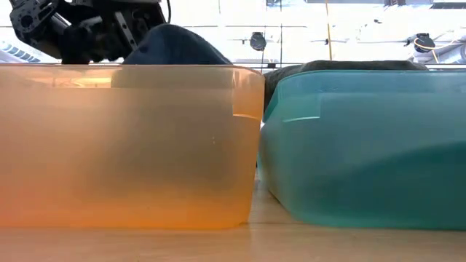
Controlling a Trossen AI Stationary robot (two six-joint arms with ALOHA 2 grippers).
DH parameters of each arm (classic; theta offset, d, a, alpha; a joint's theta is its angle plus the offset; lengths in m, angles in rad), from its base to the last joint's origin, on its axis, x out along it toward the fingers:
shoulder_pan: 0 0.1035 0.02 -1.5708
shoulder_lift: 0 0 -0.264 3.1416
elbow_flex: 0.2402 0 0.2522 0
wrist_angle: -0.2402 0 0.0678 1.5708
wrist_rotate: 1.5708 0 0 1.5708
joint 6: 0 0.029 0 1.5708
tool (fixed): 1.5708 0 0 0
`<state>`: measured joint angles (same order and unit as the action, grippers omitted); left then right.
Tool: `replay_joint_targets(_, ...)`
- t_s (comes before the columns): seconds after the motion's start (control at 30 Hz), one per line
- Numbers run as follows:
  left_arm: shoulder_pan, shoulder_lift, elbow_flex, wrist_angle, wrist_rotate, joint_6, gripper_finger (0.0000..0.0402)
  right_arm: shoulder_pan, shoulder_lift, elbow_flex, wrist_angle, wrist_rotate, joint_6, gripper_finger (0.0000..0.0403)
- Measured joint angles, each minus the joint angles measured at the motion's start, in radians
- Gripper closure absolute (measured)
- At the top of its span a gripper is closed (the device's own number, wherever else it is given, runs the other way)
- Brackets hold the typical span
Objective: Pick & Place hat
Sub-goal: Put the top left blue cap into the orange bin, then put the top blue cap into the orange bin
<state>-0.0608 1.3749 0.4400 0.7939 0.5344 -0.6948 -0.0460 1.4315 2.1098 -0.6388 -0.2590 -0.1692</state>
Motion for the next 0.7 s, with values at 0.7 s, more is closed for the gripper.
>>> replay_joint_targets(0.7,0.114,-0.463,0.025,-0.414,-0.200,0.257,0.0164,0.000,0.000,0.000,-0.002,0.000,0.000,0.0143)
